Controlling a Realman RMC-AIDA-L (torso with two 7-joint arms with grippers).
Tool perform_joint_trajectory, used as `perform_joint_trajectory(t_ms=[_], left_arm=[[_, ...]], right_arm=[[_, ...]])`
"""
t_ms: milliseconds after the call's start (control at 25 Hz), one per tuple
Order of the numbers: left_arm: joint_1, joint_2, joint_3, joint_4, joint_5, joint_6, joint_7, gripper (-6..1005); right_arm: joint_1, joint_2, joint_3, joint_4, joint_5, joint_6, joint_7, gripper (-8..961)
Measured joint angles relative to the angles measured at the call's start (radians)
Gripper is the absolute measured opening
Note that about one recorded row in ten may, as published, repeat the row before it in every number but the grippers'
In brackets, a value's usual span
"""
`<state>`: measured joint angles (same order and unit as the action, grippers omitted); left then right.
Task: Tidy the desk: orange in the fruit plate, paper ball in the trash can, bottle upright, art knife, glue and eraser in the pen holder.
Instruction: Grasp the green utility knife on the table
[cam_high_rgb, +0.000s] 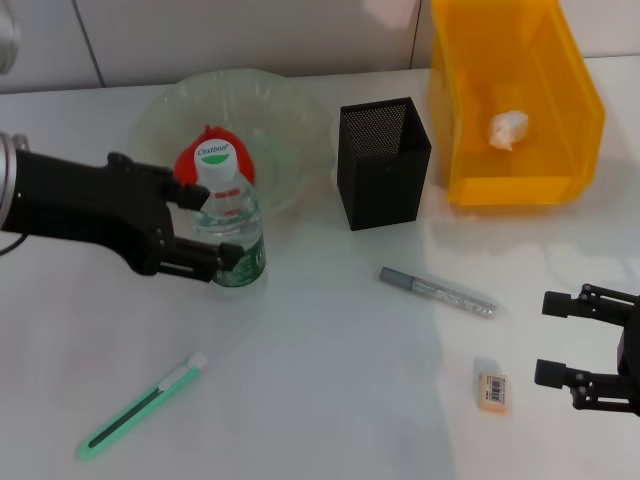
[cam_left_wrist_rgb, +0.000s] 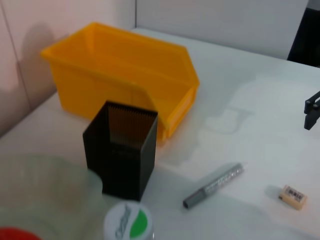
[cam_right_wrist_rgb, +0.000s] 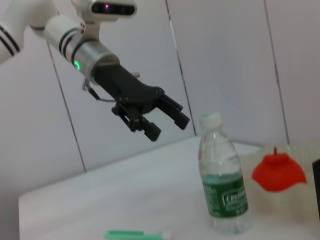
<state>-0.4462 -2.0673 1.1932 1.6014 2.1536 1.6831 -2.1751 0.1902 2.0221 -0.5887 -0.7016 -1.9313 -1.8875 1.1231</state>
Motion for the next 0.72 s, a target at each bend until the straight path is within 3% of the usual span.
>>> perform_joint_trajectory(t_ms=[280,720], left_arm=[[0.037,-0.003,0.086,-0.011,0.109,-0.014,-0.108,771],[0.061,-0.004,0.272,0.044,0.265,-0.017,-0.333,770]], right_arm=[[0.010,0.004,0.002,-0.098,-0.026,0.005,0.023,797],[0.021,0.006,0.001,-0.097,-0.026,0.008,0.017,797]])
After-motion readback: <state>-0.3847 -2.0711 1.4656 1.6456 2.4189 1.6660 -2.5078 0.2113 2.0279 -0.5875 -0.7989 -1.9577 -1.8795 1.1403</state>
